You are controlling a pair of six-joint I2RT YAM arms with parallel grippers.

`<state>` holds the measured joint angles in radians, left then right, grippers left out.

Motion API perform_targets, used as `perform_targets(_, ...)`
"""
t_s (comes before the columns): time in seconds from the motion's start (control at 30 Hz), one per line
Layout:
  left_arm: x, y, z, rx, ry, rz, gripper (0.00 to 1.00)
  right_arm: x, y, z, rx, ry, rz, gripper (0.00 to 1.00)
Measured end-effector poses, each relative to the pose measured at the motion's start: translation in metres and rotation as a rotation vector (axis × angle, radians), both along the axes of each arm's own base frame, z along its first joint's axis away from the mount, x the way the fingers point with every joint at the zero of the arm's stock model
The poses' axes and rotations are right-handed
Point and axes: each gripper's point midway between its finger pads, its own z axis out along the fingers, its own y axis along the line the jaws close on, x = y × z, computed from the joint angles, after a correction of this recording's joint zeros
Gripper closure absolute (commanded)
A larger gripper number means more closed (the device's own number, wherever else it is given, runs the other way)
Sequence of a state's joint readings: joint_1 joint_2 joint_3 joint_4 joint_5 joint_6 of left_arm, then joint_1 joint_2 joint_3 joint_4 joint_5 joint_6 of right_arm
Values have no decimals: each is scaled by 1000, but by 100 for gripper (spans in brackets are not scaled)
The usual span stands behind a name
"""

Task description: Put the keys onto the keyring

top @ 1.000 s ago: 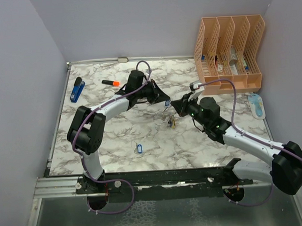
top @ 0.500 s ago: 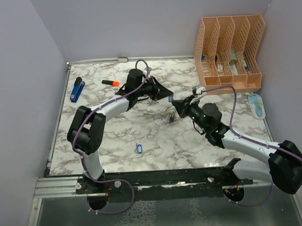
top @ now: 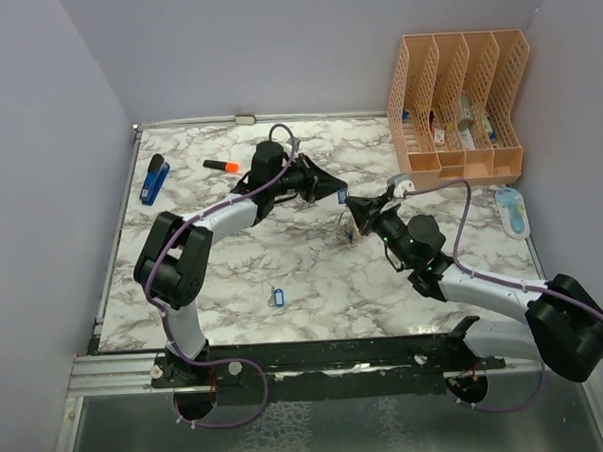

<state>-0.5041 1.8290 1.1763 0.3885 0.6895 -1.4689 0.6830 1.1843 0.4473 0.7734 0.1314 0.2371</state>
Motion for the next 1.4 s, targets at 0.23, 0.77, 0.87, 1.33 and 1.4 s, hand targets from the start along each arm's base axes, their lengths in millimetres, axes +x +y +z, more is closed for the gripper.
perform_targets(0.23, 1, -1, 5, -37, 21, 12, 100, 0, 10, 0, -17, -58, -1, 99)
perform_targets(0.77, -4, 1, 3, -60, 59, 21, 100, 7, 10, 8, -30, -136, -42, 99)
perform_targets(0.87, -5, 0, 6, -70, 58, 20, 100, 8, 10, 6, -34, -137, -47, 99)
perform_targets(1.33, -9, -3, 15, -97, 58, 13, 100, 11, 11, 1, -38, -138, -56, 99)
perform_targets(1.4, -9, -3, 16, -100, 59, 14, 100, 12, 11, 1, -36, -140, -56, 99)
